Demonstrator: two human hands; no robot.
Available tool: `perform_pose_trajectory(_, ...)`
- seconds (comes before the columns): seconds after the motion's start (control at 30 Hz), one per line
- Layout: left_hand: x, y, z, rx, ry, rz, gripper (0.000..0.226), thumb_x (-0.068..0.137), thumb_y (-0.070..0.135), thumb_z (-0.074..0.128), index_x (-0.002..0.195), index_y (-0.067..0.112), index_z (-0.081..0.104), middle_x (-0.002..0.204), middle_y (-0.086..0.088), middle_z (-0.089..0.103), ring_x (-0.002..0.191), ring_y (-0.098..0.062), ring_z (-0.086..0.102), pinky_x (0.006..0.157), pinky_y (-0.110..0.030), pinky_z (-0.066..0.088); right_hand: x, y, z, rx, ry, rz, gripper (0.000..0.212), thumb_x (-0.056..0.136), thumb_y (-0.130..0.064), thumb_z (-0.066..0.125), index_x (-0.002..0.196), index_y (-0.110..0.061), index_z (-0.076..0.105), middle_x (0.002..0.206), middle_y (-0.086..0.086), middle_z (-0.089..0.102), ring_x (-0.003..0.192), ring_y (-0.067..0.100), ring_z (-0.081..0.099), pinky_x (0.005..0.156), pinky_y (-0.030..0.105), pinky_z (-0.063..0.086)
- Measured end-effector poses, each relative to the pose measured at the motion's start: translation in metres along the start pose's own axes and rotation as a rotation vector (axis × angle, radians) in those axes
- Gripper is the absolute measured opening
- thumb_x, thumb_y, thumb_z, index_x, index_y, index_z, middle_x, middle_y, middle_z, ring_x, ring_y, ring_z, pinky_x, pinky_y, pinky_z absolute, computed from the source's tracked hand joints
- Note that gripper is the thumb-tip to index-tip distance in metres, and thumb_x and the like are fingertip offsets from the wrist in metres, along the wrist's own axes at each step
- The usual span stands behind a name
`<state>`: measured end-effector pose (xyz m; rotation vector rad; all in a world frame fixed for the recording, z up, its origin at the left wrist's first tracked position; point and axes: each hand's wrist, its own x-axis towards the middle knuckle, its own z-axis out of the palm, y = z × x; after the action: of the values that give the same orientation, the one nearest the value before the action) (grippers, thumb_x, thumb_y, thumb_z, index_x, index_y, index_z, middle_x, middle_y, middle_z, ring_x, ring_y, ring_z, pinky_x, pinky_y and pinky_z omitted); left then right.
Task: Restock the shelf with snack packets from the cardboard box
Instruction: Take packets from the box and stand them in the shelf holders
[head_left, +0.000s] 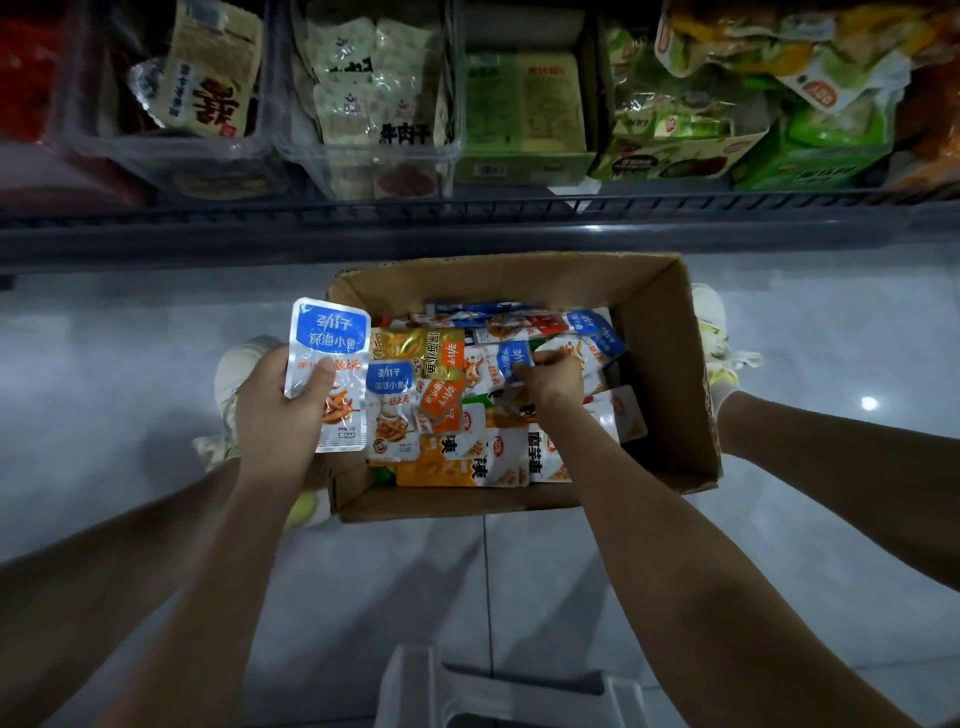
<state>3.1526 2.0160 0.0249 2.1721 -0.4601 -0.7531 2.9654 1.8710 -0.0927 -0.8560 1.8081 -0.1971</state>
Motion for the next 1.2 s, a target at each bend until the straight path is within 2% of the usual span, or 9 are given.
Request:
perform_pose_trajectory(0.13,-0.005,0.0,-0.002,-0.012,0.0,-0.018,0.017,0.092,0.029,0.06,0.107,0.021,0.061,0.106,-0.003,0.069,0.093,-0.021,0.068,0.084,-0.05,0.055,-0.01,0.007,-0.007,0.001,0.026,-0.026,0.024,0.082,-0.019,0.074,0.075,-0.024,0.051,0.1,0.007,0.067,0.097,0.025,0.063,0.087,0.045,0.054)
perform_pose_trajectory(0.37,-0.024,0.001,-0.005,-0.011,-0.041,0.01,0.015,0.092,0.027,0.06,0.106,0.022,0.062,0.106,-0.003,0.069,0.095,-0.024,0.066,0.085,-0.051,0.053,-0.051,0.008,-0.052,0.432,0.028,-0.002,0.021,0.088,0.0,0.062,0.105,-0.01,0.057,0.103,0.009,0.063,0.097,0.024,0.063,0.089,0.039,0.053)
perform_pose_trajectory(0.5,-0.035,0.005,-0.007,-0.012,-0.09,0.011,0.01,0.094,0.022,0.057,0.101,0.018,0.063,0.096,-0.003,0.068,0.089,-0.023,0.067,0.077,-0.039,0.054,-0.09,-0.005,-0.068,0.479,-0.273,-0.08,0.018,0.085,0.004,0.063,0.092,-0.012,0.059,0.083,0.009,0.068,0.065,0.015,0.066,0.058,0.027,0.054)
perform_pose_trajectory(0.6,-0.042,0.005,-0.011,-0.015,-0.144,-0.007,0.012,0.094,0.028,0.056,0.094,0.019,0.064,0.084,0.0,0.068,0.081,-0.021,0.065,0.068,-0.032,0.048,-0.115,-0.014,-0.05,0.365,-0.489,-0.151,0.015,0.082,0.002,0.068,0.091,-0.007,0.061,0.084,0.014,0.071,0.067,0.024,0.067,0.059,0.032,0.052)
perform_pose_trajectory(0.83,-0.038,-0.009,-0.027,-0.045,-0.257,-0.088,0.031,0.066,0.042,0.069,0.089,0.022,0.07,0.086,-0.001,0.074,0.082,-0.023,0.07,0.082,-0.053,0.054,-0.148,-0.022,0.012,0.271,-0.598,-0.284,0.014,0.084,0.0,0.068,0.082,-0.014,0.065,0.072,0.001,0.071,0.054,0.006,0.065,0.045,0.017,0.048)
perform_pose_trajectory(0.97,-0.023,-0.027,-0.041,-0.227,-0.082,-0.137,0.022,0.065,0.025,0.075,0.086,0.018,0.071,0.088,-0.01,0.073,0.082,-0.03,0.069,0.081,-0.056,0.054,-0.125,-0.014,0.024,0.252,-0.476,-0.222,0.021,0.086,-0.005,0.066,0.107,-0.008,0.065,0.092,0.001,0.067,0.074,0.009,0.064,0.058,0.017,0.052)
perform_pose_trajectory(1.03,-0.014,-0.027,-0.05,-0.378,0.046,-0.194,0.011,0.077,0.012,0.074,0.087,0.013,0.069,0.077,-0.005,0.073,0.07,-0.022,0.07,0.071,-0.043,0.06,-0.108,-0.009,0.031,0.199,-0.389,-0.191,0.025,0.088,-0.003,0.064,0.113,-0.008,0.062,0.102,0.004,0.066,0.085,0.014,0.062,0.062,0.017,0.05)
perform_pose_trajectory(1.1,-0.005,-0.028,-0.057,-0.464,0.129,-0.215,0.008,0.086,0.003,0.065,0.094,0.004,0.065,0.062,0.006,0.07,0.055,-0.008,0.067,0.053,-0.024,0.056,-0.094,-0.006,0.041,0.099,-0.35,-0.165,0.019,0.089,-0.008,0.065,0.107,-0.015,0.061,0.098,0.0,0.064,0.079,0.008,0.06,0.061,0.017,0.047)
perform_pose_trajectory(1.2,0.002,-0.028,-0.065,-0.546,0.19,-0.224,0.016,0.088,0.002,0.063,0.103,0.0,0.061,0.065,0.005,0.07,0.055,-0.006,0.066,0.049,-0.021,0.054,-0.082,-0.004,0.066,0.038,-0.36,-0.101,0.017,0.089,-0.007,0.064,0.091,-0.022,0.057,0.092,0.002,0.066,0.071,0.01,0.062,0.058,0.023,0.049)
